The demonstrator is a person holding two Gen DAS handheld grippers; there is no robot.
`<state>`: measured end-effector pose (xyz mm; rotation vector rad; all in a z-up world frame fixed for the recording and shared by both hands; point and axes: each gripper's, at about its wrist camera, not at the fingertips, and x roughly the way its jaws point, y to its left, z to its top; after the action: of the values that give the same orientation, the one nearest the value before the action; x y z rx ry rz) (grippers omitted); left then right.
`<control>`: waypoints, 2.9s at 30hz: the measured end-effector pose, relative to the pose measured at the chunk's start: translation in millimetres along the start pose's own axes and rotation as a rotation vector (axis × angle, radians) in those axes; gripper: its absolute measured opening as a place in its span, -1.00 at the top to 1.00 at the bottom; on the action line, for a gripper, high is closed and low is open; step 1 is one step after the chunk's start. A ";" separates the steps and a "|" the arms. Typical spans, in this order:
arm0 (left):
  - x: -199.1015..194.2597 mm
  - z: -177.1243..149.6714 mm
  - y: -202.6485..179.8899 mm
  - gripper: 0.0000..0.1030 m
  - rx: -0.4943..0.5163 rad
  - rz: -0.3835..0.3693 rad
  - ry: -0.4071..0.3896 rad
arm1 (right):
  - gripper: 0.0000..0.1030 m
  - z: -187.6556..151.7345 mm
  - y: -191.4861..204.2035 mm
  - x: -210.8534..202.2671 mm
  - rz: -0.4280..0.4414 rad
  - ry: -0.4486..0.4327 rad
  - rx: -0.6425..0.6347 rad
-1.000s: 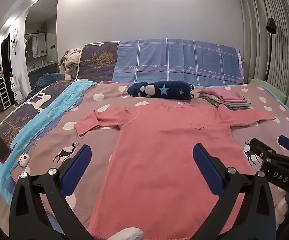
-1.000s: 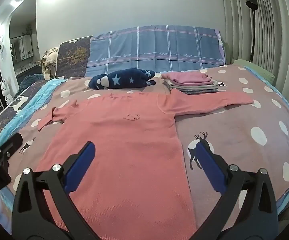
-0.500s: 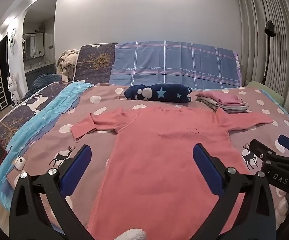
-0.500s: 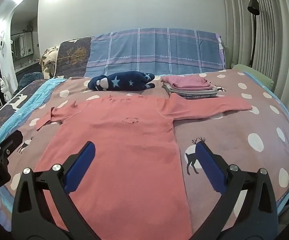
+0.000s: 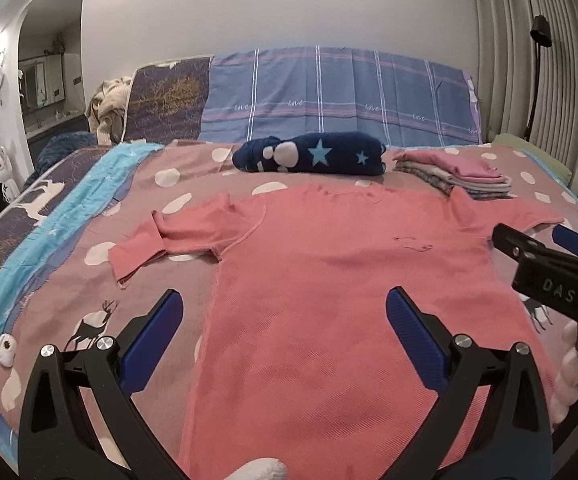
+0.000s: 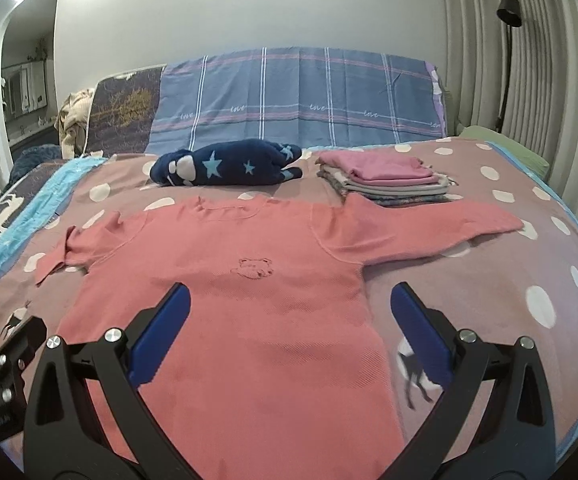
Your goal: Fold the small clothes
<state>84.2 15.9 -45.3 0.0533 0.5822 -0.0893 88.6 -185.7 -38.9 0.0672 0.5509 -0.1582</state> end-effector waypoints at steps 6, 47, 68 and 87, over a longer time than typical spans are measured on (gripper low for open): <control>36.1 6.3 12.5 -0.97 -0.004 -0.022 0.045 | -0.96 13.5 19.4 36.5 0.008 -0.001 -0.020; -68.5 -16.4 -23.2 -0.97 -0.031 0.027 -0.077 | -0.96 -25.4 -17.1 -95.9 0.063 -0.108 -0.023; 4.6 -10.5 -17.1 -0.94 0.012 -0.084 0.011 | -0.96 -7.6 -9.5 -26.6 0.032 -0.019 -0.069; 95.0 6.4 153.6 -0.17 -0.047 0.289 0.150 | -0.96 14.5 17.1 71.7 -0.009 0.097 -0.298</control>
<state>181.9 161.7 -88.6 0.0987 0.7205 0.2108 159.3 -179.9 -63.9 -0.2185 0.6668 -0.0803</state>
